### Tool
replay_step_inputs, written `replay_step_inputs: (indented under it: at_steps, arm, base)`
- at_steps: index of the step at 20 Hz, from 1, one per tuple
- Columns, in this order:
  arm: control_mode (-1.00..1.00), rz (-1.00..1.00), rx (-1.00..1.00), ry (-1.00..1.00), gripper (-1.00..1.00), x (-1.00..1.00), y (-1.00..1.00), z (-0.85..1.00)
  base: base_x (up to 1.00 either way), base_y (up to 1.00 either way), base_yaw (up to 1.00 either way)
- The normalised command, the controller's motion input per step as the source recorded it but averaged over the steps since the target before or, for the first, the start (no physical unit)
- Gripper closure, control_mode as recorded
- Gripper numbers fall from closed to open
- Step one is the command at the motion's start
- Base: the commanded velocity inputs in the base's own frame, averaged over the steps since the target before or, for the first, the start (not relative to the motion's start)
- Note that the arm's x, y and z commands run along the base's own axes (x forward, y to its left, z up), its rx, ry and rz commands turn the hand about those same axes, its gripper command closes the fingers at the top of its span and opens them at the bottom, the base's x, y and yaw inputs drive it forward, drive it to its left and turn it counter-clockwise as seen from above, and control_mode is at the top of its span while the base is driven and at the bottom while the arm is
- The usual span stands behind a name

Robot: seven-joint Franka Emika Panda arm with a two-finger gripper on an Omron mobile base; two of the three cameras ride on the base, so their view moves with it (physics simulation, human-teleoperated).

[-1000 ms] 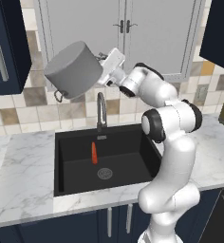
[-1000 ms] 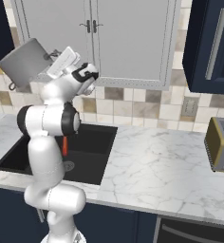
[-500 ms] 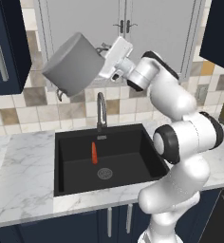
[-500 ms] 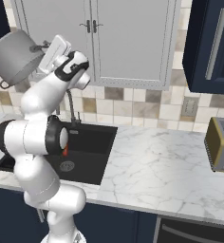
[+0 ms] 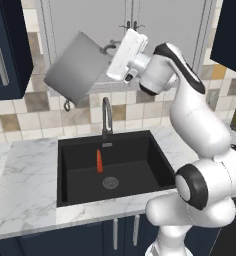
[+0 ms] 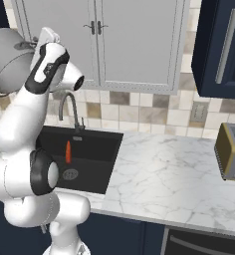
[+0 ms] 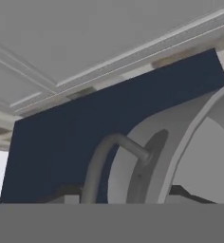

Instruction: Dump the carrot from the pot into the sink. Then turn on the water and wash the carrot. Then turn off the water and put the carrot back in the pot.

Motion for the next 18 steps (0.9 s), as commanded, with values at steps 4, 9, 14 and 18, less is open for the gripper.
replay_step_inputs:
  at_steps: [4,9,14,18]
  arm:
    - [-1.00,-0.21,-0.24,0.07,1.00,-0.56,-0.15,0.45]
    - [-1.00,-0.22,-0.34,0.09,1.00,-0.43,-0.26,0.42]
    - [-1.00,-0.22,-0.41,0.11,1.00,-0.28,-0.39,0.31]
    - [-1.00,-0.20,-0.42,0.14,1.00,-0.19,-0.48,0.27]
  base:
    - [0.00,0.00,0.00]
    - [0.00,0.00,0.00]
    - [0.00,0.00,0.00]
    - [0.00,0.00,0.00]
